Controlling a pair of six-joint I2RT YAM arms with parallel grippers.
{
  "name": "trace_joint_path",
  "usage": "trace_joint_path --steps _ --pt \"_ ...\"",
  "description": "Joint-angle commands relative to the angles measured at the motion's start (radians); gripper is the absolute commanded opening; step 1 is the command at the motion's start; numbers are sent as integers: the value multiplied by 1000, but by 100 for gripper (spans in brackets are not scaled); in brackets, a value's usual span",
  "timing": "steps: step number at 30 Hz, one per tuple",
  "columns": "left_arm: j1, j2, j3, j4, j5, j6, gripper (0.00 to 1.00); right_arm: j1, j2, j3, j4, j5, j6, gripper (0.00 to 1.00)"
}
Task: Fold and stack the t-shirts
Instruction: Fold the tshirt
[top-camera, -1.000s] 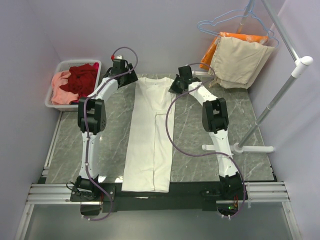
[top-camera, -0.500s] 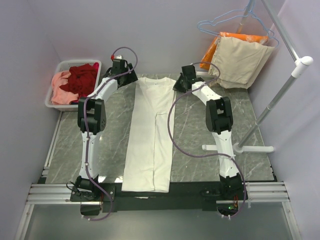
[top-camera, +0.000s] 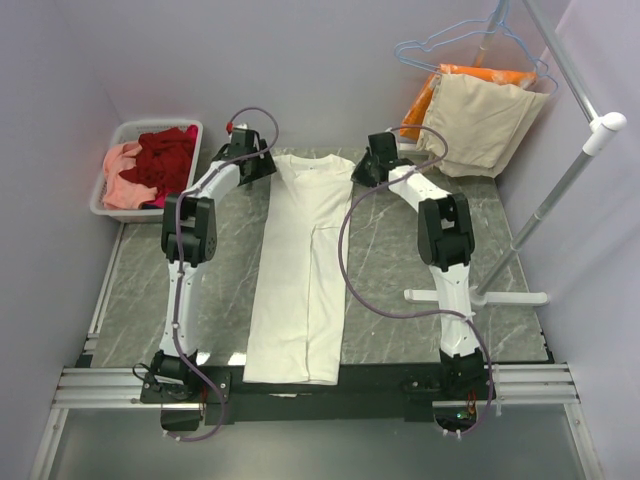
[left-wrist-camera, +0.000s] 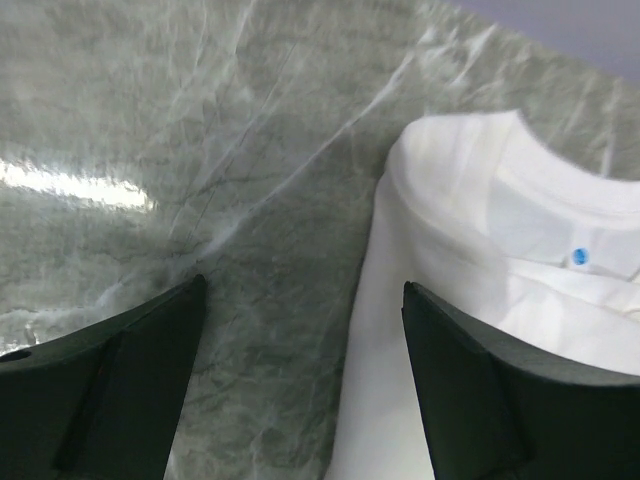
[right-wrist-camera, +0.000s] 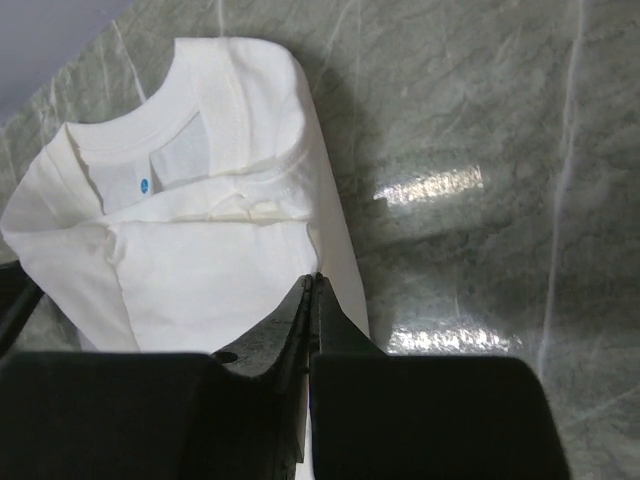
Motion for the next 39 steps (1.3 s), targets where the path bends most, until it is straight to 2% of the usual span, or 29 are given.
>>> trace_joint_path --steps 1,10,19,20,21,24,29,36,39 --pt "-18 23 52 -9 -10 -7 85 -11 -106 -36 26 42 2 0" --pt "-20 75 110 -21 -31 -11 85 -11 -159 -139 20 50 6 0" --pt "-21 100 113 -29 -135 39 86 -13 -83 -45 -64 -7 6 0" --pt "-21 103 109 -29 -152 43 86 -13 -72 -23 -96 -7 2 5" --pt "-21 104 109 -27 -155 53 86 -13 -52 -2 -113 -4 -1 15" --pt "-21 115 116 -27 -158 56 86 -13 -47 46 -141 9 -7 23" --pt "-23 104 139 -55 -168 38 86 -11 -132 -38 -98 -10 -44 27" --pt "-30 86 164 -75 -178 29 86 15 -221 -115 -230 -27 -142 29" --pt "-30 64 155 -76 -180 26 86 50 -276 -219 -228 -14 -169 29"
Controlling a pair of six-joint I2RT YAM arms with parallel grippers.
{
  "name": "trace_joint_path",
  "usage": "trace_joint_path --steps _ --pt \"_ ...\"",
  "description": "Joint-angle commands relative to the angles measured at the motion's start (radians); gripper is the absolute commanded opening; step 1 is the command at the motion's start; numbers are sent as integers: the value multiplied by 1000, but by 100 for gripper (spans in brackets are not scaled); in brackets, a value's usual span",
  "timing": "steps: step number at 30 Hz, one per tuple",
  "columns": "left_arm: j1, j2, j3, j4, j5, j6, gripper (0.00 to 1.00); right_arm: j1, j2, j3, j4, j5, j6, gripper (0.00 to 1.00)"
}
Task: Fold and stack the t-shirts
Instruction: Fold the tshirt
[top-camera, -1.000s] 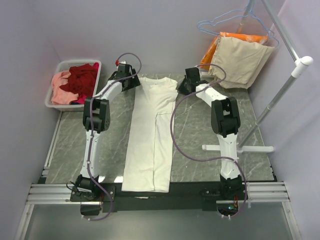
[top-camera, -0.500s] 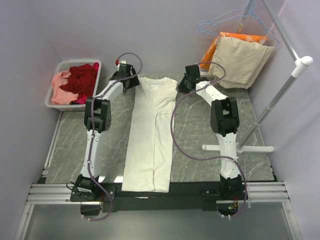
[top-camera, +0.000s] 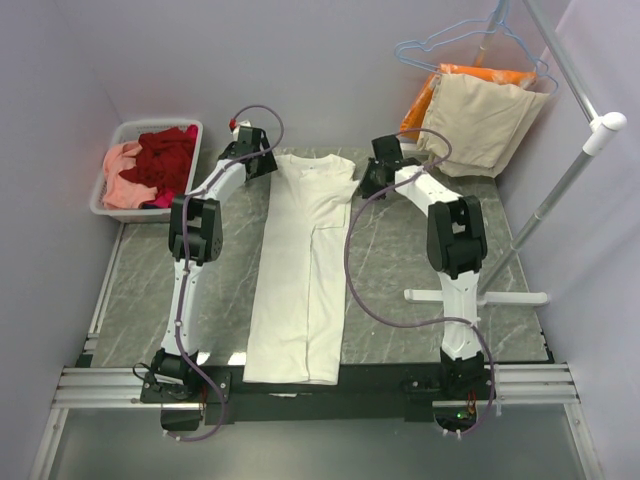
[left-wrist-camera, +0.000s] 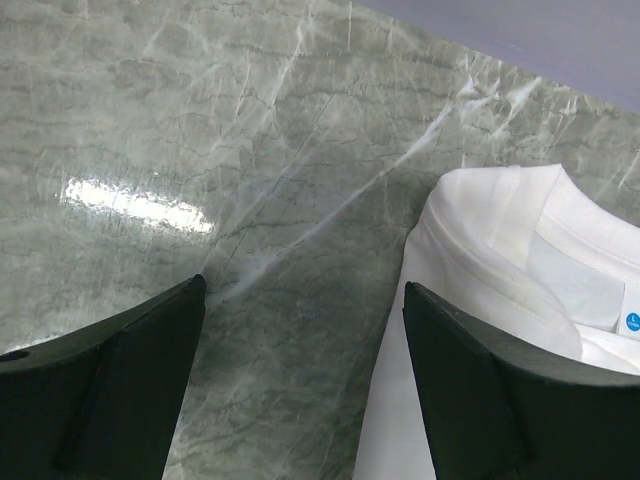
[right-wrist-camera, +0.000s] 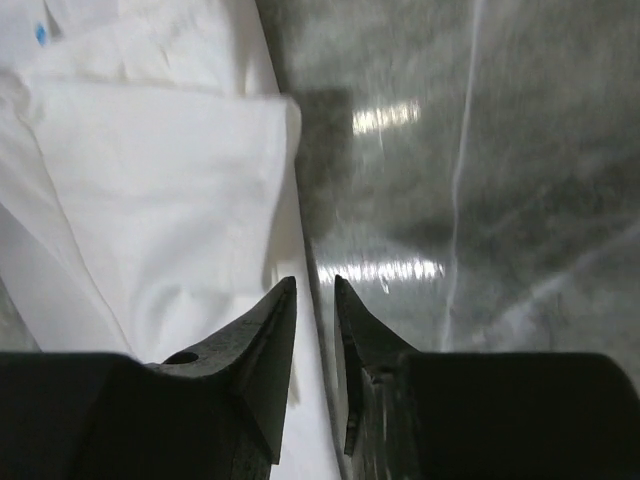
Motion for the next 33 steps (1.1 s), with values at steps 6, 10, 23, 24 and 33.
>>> trace_joint_path --steps 6,10,23,24,33 --pt "-11 -58 4 -34 -19 -6 86 106 -165 -158 -57 -27 -85 29" --pt "-15 -78 -19 -36 -19 -3 86 131 -148 -158 -58 -42 -94 29" --pt "-29 -102 -38 -38 -27 9 86 134 -82 -112 -118 5 -104 29" --pt "-30 -99 -36 -38 -27 12 86 134 -76 -111 -121 4 -105 30" --pt "-35 -102 -33 -47 -33 17 86 132 -17 -80 -117 -53 -102 30"
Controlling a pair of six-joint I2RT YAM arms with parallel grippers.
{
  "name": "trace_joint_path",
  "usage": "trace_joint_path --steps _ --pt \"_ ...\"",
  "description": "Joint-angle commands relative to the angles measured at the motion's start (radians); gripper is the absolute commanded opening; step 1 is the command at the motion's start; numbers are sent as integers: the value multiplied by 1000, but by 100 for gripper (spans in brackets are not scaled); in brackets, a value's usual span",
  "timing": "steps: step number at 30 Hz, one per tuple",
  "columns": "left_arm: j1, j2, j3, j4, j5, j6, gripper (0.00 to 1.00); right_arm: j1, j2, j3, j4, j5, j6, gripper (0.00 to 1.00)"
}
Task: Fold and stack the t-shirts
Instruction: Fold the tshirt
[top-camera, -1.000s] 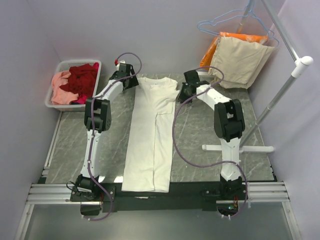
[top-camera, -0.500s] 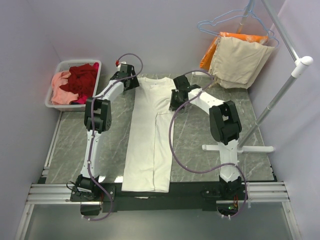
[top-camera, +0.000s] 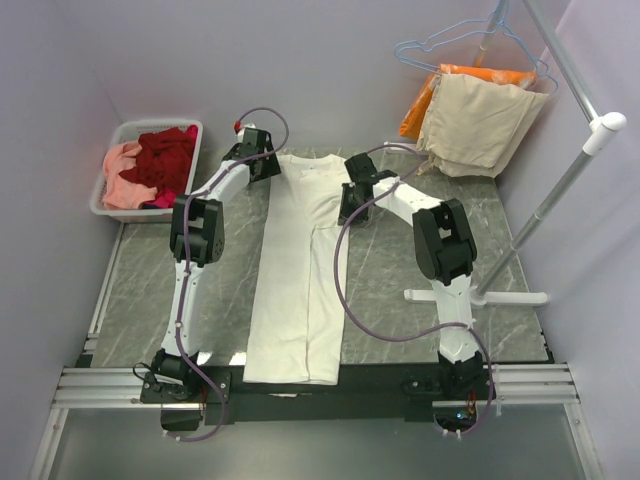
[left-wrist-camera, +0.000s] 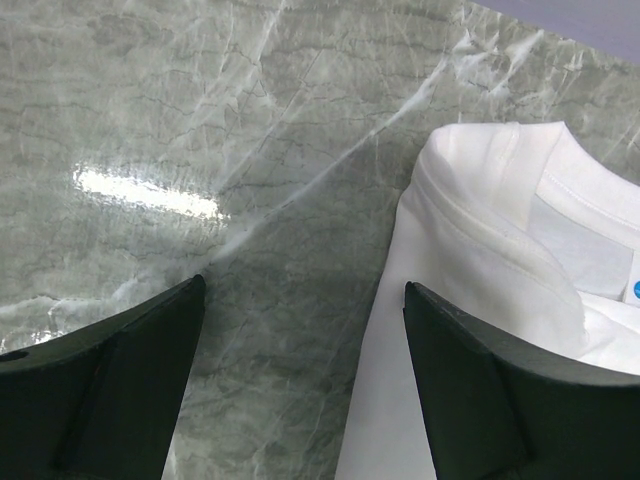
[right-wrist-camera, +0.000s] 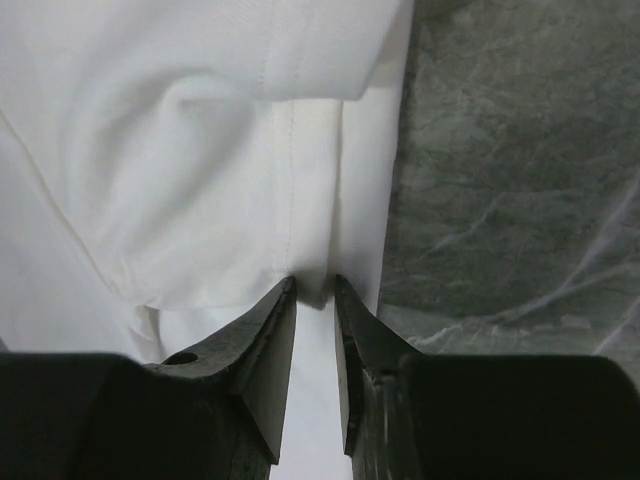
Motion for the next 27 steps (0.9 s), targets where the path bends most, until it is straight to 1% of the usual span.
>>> trace_joint_path --steps 1,3,4,6,7,9,10,15,27 --pt "-9 -79 -4 -17 -11 12 86 -5 29 51 -7 -33 -14 30" --pt "-9 -81 -6 -23 -14 15 86 -6 38 60 -15 -35 -16 29" --pt "-9 -82 -7 -23 -18 15 86 -6 41 69 -18 -35 -16 27" --pt "-9 -87 -15 -22 -22 18 86 -6 29 69 -22 -28 -19 19" --pt "-9 -88 -17 -22 -25 18 87 -6 20 53 -19 -13 -17 10" --pt "-9 -85 -14 -25 -30 18 86 -6 -7 34 -13 1 -16 3" --pt "-9 -84 -11 -25 -31 15 86 -6 -17 19 -13 7 -19 2" --pt "-8 -47 28 -61 -56 -3 86 -3 -64 -12 -28 33 -14 0" --pt "-12 -18 45 -88 -77 -12 86 12 -159 -56 -62 50 -14 0"
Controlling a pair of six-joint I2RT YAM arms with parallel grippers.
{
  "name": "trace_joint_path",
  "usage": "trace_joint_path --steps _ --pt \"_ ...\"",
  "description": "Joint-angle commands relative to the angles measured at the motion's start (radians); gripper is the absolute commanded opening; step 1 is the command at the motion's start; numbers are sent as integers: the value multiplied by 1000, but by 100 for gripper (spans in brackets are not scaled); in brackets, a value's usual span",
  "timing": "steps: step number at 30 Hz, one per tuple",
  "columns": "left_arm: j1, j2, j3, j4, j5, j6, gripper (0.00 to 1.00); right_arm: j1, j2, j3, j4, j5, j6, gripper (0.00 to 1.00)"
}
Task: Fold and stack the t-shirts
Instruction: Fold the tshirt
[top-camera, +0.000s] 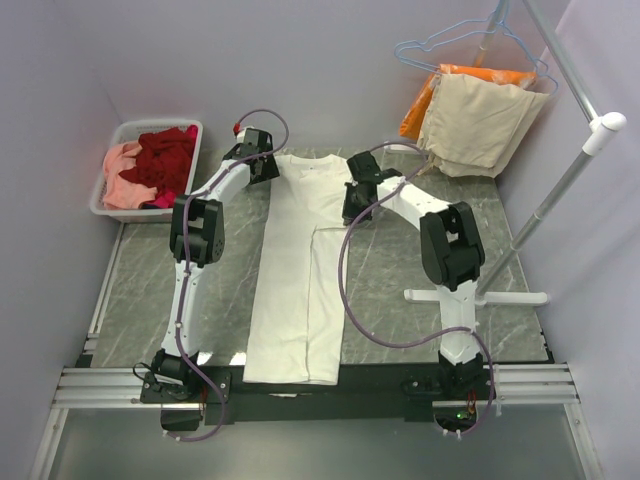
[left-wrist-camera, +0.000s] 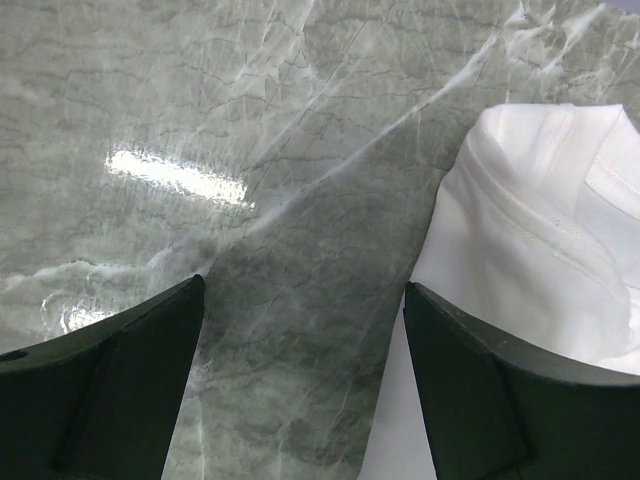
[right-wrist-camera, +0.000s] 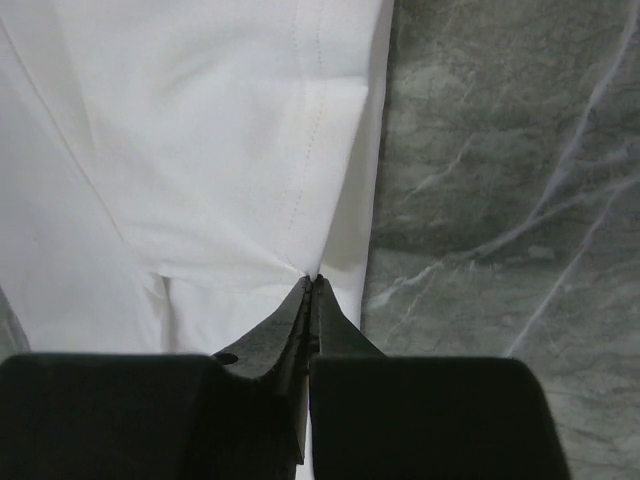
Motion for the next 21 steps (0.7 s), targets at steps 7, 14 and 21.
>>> trace_joint_path --steps 7,14,21 --pt "-8 -5 54 -23 -24 -8 86 21 -96 -91 -16 -18 6 0" --pt "-9 -19 46 -23 -26 -5 87 30 -71 -74 -23 -24 4 14" --pt "-9 -74 27 -31 -33 -7 87 28 -149 -50 -16 83 13 27"
